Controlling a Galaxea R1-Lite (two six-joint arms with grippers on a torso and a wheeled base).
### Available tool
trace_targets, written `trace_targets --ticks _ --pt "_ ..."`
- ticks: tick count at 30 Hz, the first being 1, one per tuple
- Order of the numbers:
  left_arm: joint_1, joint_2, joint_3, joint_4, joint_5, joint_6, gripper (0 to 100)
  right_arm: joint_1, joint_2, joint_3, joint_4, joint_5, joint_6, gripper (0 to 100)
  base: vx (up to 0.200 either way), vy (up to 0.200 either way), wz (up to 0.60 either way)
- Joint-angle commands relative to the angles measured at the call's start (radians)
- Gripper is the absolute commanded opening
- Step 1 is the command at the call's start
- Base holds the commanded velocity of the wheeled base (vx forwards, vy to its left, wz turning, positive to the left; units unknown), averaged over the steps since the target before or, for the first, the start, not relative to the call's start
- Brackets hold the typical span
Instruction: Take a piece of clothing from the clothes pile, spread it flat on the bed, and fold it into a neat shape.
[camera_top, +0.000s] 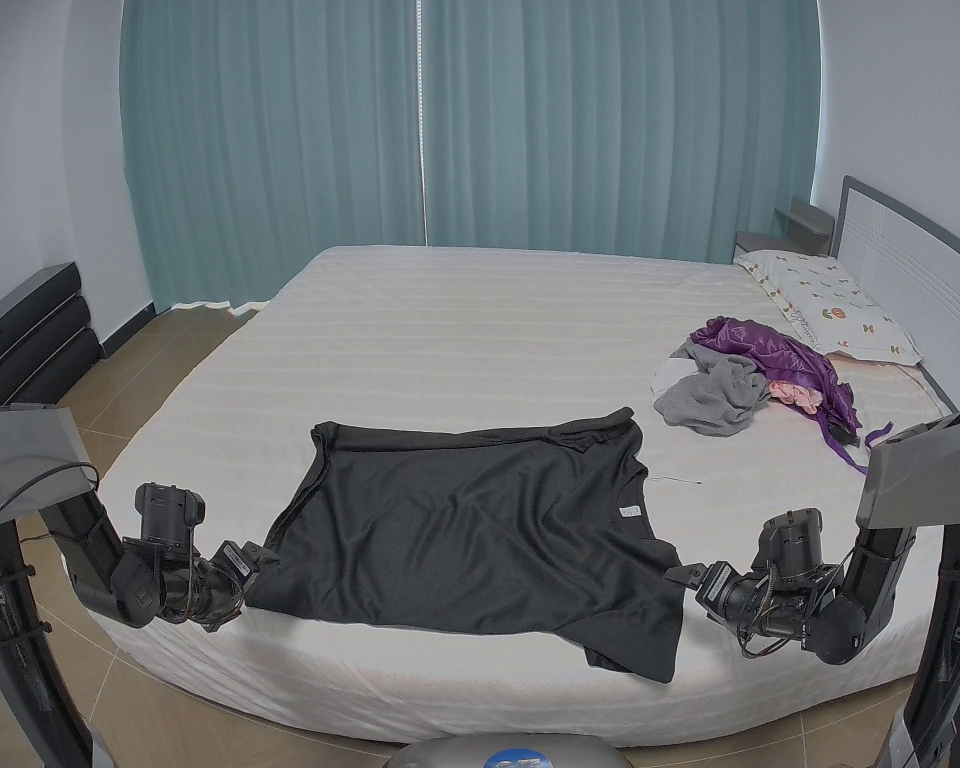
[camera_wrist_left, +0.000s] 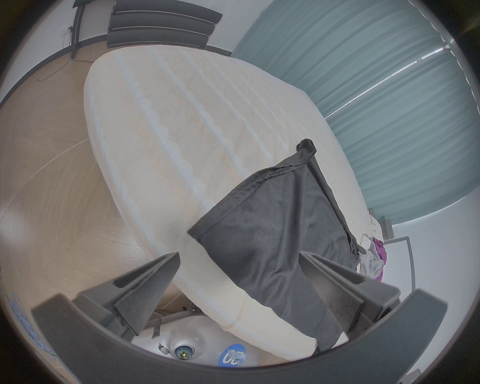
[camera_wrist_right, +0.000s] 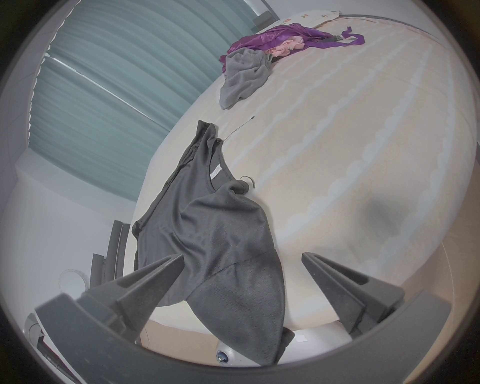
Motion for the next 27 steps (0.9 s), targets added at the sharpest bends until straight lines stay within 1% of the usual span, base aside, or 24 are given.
trace_targets --ticks 1,10,11,14,18,19,21,24,26,27 --pt "0.002 0.005 0.002 0.000 0.011 0.000 100 0.022 0.050 0.001 -0.002 -0.002 -0.006 100 0.000 0.000 0.00" --pt "0.002 0.006 0.003 -0.002 0.022 0.001 100 0.037 0.149 -0.084 0.009 -0.005 -0.055 100 0.000 0.000 0.00" --pt "0.002 0.005 0.003 -0.002 0.022 0.001 100 0.037 0.162 -0.095 0.007 -0.011 -0.072 0 0.000 0.000 0.00" --pt "0.003 0.005 0.005 -0.002 0.022 0.001 100 0.033 0.181 -0.124 0.009 -0.040 -0.096 0 0.000 0.000 0.00" --pt "0.003 0.005 0.005 -0.002 0.024 0.006 100 0.017 0.198 -0.177 0.009 -0.066 -0.096 0 0.000 0.000 0.00" --pt "0.003 0.006 0.006 0.000 0.024 0.020 100 -0.001 0.191 -0.210 0.012 -0.071 -0.096 0 0.000 0.000 0.00" --pt "0.003 0.006 0.008 0.000 0.025 0.024 100 -0.007 0.190 -0.222 0.012 -0.071 -0.098 0 0.000 0.000 0.00" --pt "0.003 0.009 0.014 -0.003 0.025 0.027 100 -0.033 0.188 -0.308 0.018 -0.071 -0.098 0 0.000 0.000 0.00" --pt "0.003 0.011 0.013 -0.003 0.025 0.027 100 -0.038 0.190 -0.328 0.027 -0.071 -0.099 0 0.000 0.000 0.00" --pt "0.003 0.011 0.013 -0.003 0.025 0.027 100 -0.045 0.198 -0.375 0.056 -0.071 -0.099 0 0.000 0.000 0.00"
